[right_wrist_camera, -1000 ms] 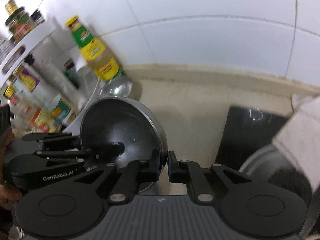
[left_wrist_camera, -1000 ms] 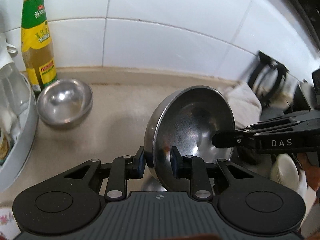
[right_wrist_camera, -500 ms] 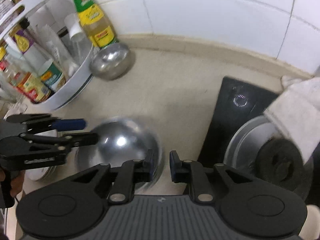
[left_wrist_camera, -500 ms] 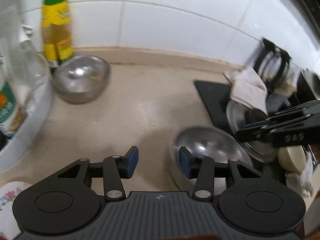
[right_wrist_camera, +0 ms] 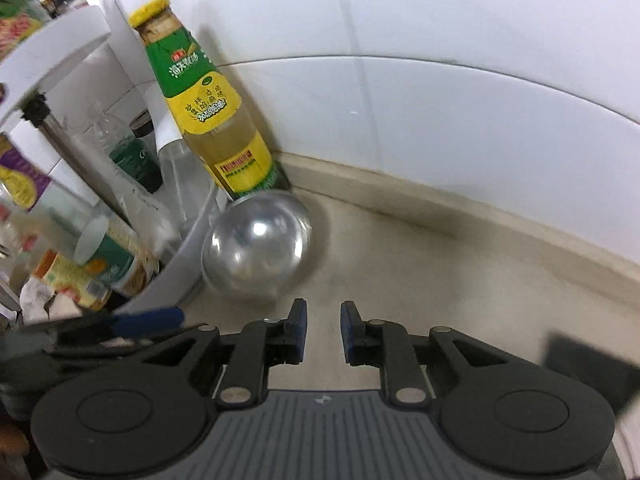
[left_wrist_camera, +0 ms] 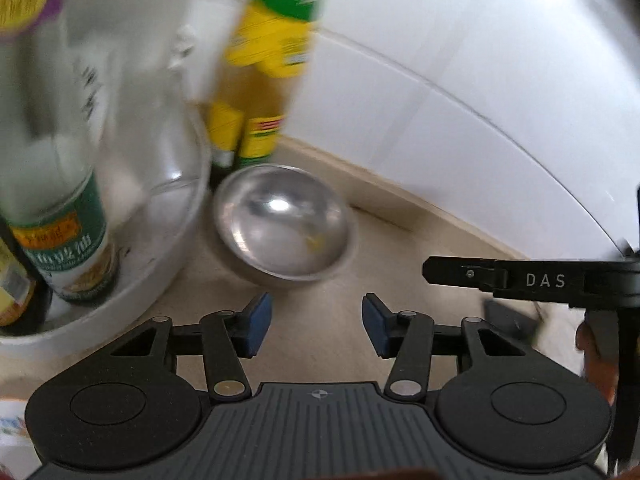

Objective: Organize plates and bowls
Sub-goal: 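Grip another steel bowl rim with both grippers and lift it, then lower the held bowl into the other steel bowls and open both grippers, then pull both grippers back from the stacked steel bowls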

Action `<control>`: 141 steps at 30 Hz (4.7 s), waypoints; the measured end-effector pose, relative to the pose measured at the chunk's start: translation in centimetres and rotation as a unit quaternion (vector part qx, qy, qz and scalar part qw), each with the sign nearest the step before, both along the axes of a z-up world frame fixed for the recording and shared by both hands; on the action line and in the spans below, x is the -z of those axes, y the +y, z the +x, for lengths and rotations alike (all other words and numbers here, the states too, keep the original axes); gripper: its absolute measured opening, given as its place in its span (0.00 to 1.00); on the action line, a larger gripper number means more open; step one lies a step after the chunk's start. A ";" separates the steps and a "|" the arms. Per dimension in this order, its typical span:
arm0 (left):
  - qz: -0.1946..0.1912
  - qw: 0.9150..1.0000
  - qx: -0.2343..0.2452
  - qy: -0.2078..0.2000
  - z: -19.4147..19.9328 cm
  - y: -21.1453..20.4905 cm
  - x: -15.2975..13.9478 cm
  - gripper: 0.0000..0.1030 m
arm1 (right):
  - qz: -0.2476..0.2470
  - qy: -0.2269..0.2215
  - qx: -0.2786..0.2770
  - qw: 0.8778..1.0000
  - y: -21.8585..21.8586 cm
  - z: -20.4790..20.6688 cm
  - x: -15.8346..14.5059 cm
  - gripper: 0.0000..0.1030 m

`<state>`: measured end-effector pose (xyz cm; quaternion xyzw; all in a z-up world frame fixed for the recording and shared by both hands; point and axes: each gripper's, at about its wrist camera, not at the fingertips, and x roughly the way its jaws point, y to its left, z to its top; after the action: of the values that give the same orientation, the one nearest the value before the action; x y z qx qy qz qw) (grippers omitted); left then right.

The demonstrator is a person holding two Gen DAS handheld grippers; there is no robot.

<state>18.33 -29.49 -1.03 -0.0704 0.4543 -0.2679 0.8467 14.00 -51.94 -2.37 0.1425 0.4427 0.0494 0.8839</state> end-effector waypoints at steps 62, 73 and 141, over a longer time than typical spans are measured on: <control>0.012 0.985 0.147 -0.086 -15.6 1.8 -2.3 0.65 | -0.057 -0.040 0.104 0.992 2.2 -23.5 -4.1 0.16; 0.024 0.979 0.151 -0.138 -17.5 3.6 -2.0 0.81 | -0.068 -0.091 0.138 0.984 5.6 -26.3 -4.0 0.24; 0.066 0.965 0.199 -0.158 -25.4 11.1 1.2 1.00 | -0.060 -0.124 0.296 0.945 17.8 -39.5 1.6 0.49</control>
<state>-7.05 -18.37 -2.26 0.1205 0.3362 -0.4082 0.8401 -25.51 -34.17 -4.01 0.2070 0.2692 -0.2236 0.9136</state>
